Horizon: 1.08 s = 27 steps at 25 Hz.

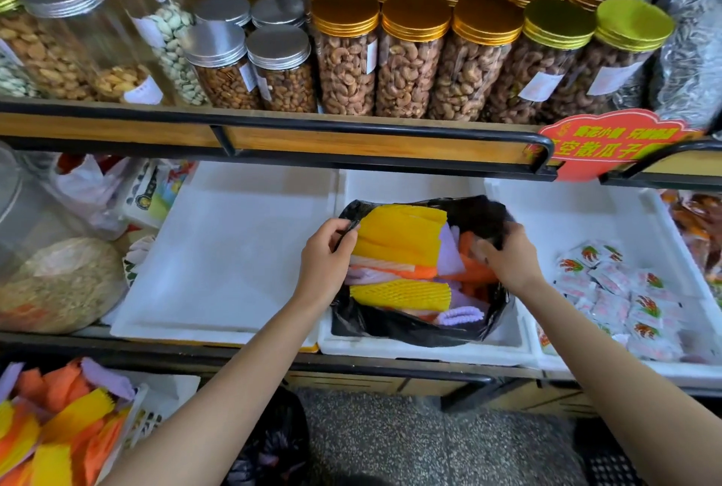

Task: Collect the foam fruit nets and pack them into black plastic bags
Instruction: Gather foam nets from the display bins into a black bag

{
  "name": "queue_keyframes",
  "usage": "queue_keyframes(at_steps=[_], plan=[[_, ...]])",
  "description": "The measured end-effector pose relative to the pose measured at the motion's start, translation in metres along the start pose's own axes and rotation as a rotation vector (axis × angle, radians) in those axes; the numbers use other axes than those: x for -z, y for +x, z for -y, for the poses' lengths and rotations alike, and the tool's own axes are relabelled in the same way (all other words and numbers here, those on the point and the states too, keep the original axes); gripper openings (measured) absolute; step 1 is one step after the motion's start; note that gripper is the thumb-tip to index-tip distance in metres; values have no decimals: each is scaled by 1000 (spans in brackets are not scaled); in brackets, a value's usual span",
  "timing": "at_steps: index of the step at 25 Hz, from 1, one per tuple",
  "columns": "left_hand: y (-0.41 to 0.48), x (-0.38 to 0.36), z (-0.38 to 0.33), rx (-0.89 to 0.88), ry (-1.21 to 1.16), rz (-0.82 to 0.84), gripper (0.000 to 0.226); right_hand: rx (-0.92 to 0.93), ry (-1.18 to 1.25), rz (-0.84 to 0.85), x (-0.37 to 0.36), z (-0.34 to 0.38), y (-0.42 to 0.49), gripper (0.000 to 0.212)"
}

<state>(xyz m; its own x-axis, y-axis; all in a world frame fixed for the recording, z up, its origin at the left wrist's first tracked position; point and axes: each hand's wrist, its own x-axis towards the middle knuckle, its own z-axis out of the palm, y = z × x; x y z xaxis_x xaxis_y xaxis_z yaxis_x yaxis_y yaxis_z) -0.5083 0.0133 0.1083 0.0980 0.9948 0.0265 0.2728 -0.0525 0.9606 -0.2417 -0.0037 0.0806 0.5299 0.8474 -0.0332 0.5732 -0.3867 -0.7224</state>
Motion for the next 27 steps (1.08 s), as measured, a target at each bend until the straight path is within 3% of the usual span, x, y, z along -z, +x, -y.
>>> queue_keyframes(at_steps=[3,9,18,22,27], plan=[[-7,6,-7,-82,-46,-94,10,238,-142,-17,5,34,-15,24],[-40,50,-41,-211,-123,-322,9,610,-41,1,-1,132,-74,33],[-139,158,-26,-222,-134,-436,20,757,259,305,-47,208,-200,31],[-195,201,20,-117,-140,-538,13,759,305,443,-92,212,-250,32],[-263,240,107,40,-31,-688,11,711,189,656,-169,186,-295,27]])
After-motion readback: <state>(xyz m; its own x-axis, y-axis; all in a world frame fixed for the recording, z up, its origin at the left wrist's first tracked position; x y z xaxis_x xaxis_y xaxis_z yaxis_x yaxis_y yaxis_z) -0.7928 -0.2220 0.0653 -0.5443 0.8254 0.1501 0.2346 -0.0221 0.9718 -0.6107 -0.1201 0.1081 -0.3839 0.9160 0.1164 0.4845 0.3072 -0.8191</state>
